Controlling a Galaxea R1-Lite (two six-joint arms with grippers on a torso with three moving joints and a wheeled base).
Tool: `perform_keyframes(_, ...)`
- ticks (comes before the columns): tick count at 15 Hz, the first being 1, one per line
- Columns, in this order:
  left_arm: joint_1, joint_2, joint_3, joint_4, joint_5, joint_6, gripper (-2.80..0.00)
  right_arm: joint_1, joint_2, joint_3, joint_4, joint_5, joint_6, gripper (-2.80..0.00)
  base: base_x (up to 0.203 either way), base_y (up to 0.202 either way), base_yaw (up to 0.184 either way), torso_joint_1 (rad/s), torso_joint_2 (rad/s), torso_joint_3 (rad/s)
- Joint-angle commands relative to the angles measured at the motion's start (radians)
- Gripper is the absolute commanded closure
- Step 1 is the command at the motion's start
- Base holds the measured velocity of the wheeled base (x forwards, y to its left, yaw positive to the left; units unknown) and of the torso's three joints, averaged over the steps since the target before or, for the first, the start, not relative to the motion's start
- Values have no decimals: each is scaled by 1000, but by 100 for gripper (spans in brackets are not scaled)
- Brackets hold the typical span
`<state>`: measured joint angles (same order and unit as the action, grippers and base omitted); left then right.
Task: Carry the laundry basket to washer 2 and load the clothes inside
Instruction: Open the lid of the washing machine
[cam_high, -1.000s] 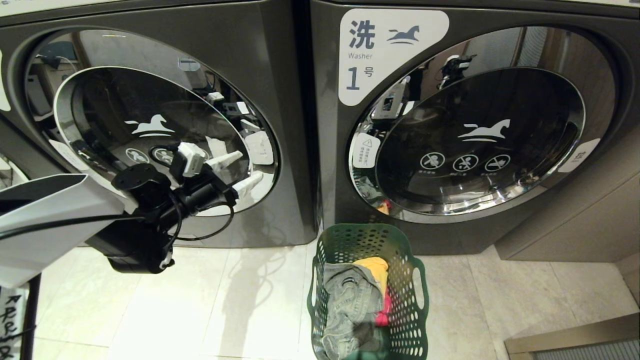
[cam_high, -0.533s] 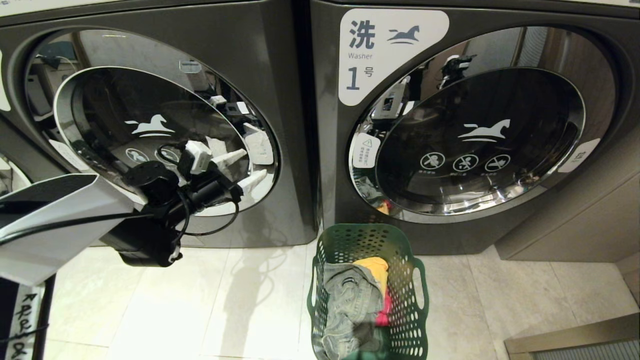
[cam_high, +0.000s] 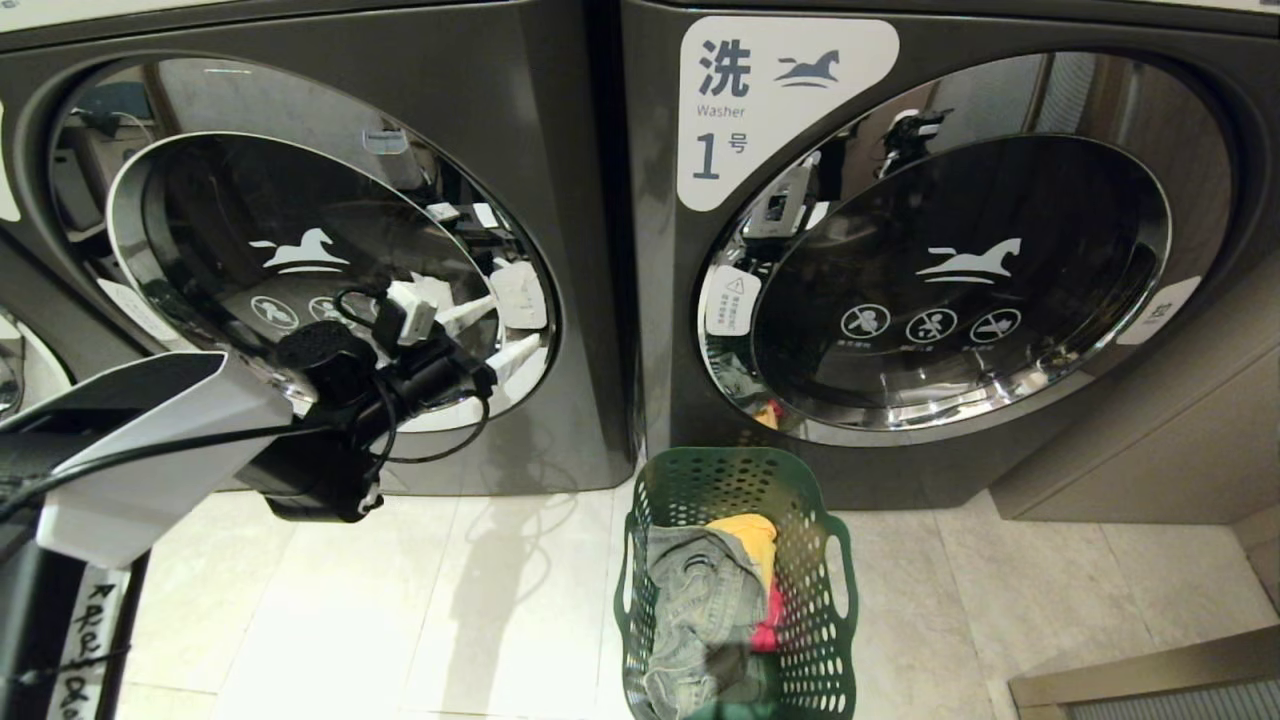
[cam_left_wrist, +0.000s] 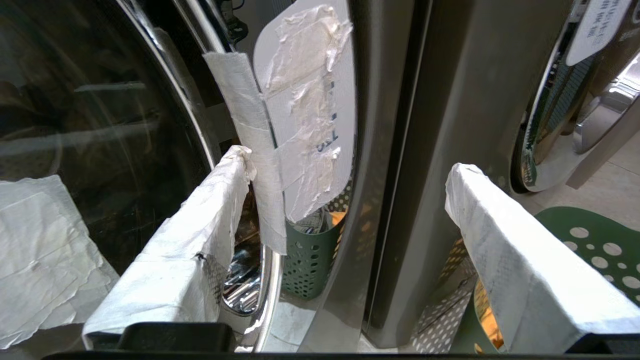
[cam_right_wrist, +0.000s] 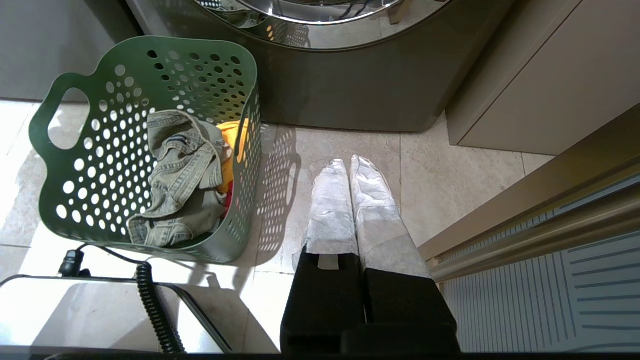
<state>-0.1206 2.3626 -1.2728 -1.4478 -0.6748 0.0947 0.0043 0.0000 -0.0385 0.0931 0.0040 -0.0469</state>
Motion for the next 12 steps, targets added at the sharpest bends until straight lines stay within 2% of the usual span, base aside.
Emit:
perform_keyframes(1, -2, 22, -34, 6, 15, 0, -280, 0, 0, 0, 1, 1, -1, 0, 0, 0, 0, 0, 0, 0)
perform_keyframes(5, -10, 34, -72, 32, 6, -7, -280, 0, 1, 0, 1, 1, -1, 0, 0, 0, 0, 0, 0, 0)
perform_keyframes(8, -10, 45, -75, 32, -52, -16, -280, 0, 1, 0, 1, 1, -1, 0, 0, 0, 0, 0, 0, 0)
perform_keyframes(12, -7, 74, -131, 32, -91, -66, -280, 0, 0, 0, 1, 1, -1, 0, 0, 0, 0, 0, 0, 0)
